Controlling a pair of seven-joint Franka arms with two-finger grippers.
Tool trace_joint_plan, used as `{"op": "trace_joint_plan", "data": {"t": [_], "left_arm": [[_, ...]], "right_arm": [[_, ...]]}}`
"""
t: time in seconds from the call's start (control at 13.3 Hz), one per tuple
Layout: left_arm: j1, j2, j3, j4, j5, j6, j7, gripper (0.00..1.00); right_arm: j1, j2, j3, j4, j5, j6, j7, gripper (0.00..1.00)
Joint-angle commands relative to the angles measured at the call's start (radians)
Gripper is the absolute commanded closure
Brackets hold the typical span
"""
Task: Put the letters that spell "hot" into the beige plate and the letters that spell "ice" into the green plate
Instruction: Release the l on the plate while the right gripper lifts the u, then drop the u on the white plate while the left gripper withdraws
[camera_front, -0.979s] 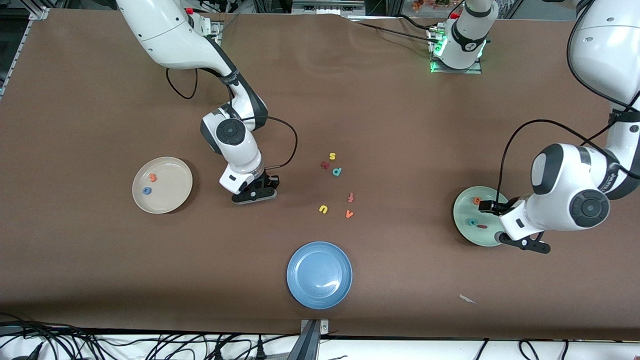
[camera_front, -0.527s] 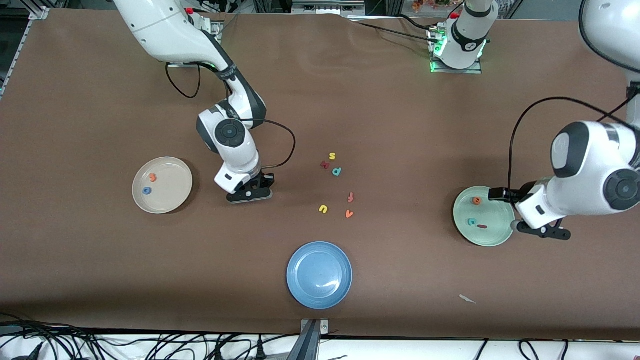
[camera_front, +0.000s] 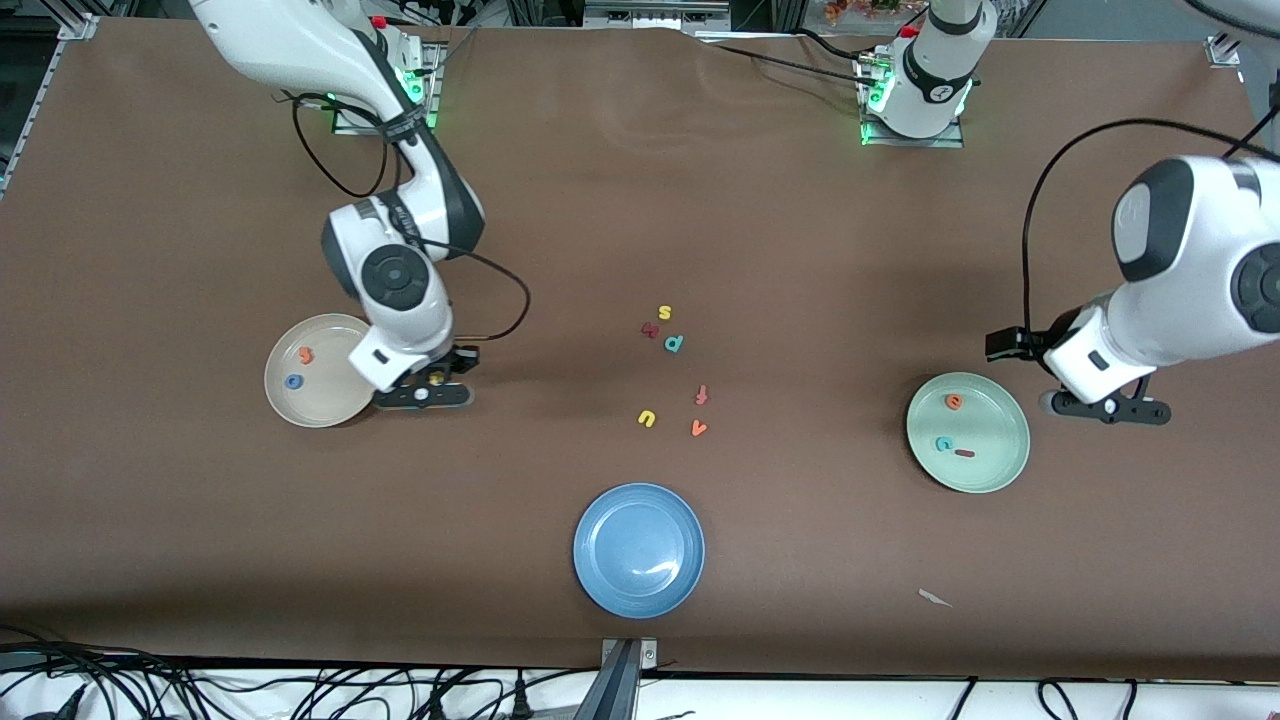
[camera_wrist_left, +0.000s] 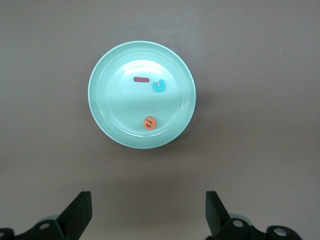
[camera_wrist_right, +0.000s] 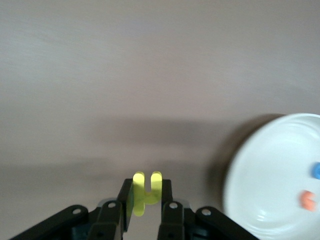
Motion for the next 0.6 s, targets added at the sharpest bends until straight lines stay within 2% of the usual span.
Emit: {"op": "trace_joint_plan", "data": {"t": [0.0,0.15,0.23,0.3,0.45,0.53], "left_arm": [[-0.053,-0.120,0.034,-0.092,-0.037,0.005,-0.076,0.00],[-0.054,-0.165,0.037,-0.098,-0.081,-0.001,-0.087,0.00],[-0.055,-0.188,0.061,-0.097,-0.110,-0.019,-0.085,0.00],[-0.081,-0.202,0.089,-0.087,-0.112,-0.056,-0.081,0.00],[-0.156,-0.240,0.173,-0.081,-0.104,-0.101,-0.078,0.00],[-0.161,-0.254,0.182,-0.077,-0.095,-0.118,-0.072,0.00]], "right_arm": [[-0.004,-0.042,-0.072,-0.053,-0.001,-0.038,-0.096,0.88],[-0.008,-0.040,-0.146,-0.082,0.010,-0.036,-0.180,0.88],[-0.009,-0.039,-0.188,-0.101,0.039,-0.036,-0.250,0.88],[-0.024,-0.036,-0.210,-0.121,0.105,-0.033,-0.329,0.88],[-0.098,-0.016,-0.213,-0.133,0.226,-0.032,-0.490,0.88],[-0.110,-0.005,-0.213,-0.133,0.249,-0.032,-0.524,0.88]]}}
